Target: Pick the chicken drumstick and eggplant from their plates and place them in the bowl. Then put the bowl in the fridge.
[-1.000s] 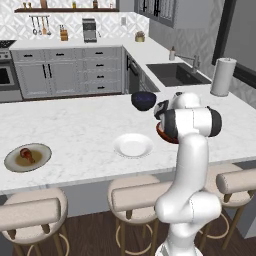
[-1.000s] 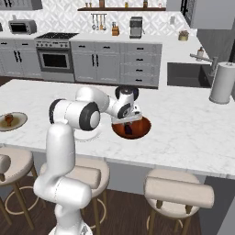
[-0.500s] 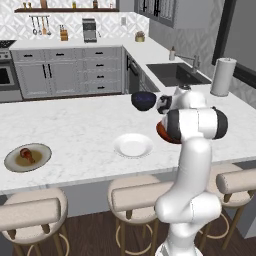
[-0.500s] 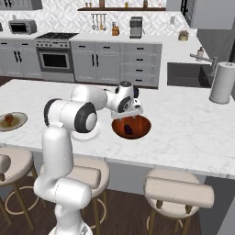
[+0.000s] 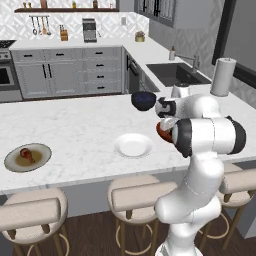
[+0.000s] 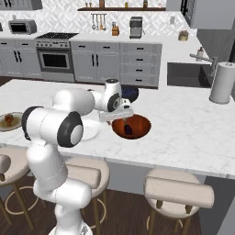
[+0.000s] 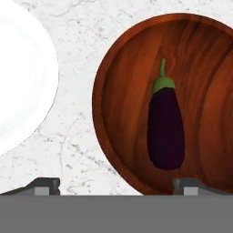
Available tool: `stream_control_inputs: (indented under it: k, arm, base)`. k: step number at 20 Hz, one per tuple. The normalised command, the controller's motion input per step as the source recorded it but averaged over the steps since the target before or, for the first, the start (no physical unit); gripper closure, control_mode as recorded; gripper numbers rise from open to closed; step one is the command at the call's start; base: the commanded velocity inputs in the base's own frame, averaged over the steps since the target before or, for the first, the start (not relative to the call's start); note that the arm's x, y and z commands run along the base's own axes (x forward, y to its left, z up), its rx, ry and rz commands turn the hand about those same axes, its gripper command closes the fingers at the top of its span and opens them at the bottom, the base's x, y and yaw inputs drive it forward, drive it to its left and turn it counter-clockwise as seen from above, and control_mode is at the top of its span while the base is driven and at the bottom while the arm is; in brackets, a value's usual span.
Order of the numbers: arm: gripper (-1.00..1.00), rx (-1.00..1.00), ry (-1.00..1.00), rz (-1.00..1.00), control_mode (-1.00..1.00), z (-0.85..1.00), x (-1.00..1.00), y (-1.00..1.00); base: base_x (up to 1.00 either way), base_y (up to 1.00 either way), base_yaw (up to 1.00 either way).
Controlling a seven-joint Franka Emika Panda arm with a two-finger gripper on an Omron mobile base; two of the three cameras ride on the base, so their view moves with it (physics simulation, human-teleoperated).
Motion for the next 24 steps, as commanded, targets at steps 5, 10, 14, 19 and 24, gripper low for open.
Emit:
stream_control_inputs:
  k: [5, 10, 14, 19, 24]
  arm:
    - [-1.00, 0.00, -0.04, -0.13, -1.00, -0.04, -1.00, 0.75]
    - [-1.00, 0.02, -0.01, -0.15, -1.00, 0.00, -1.00, 0.58]
    - [-1.00, 0.09, 0.00, -0.08, -1.00, 0.00, -0.89, 0.24]
    - [-1.00, 0.05, 0.00, -0.04, -1.00, 0.00, -0.34, 0.06]
    - [-1.00, 0.00, 0.00, 0.00, -1.00, 0.00, 0.00, 0.00]
  base:
    - [0.00, 0.00, 0.00]
    - [0.00, 0.00, 0.00]
    - [0.00, 0.00, 0.00]
    - [0.00, 0.00, 0.00]
    - [0.00, 0.00, 0.00]
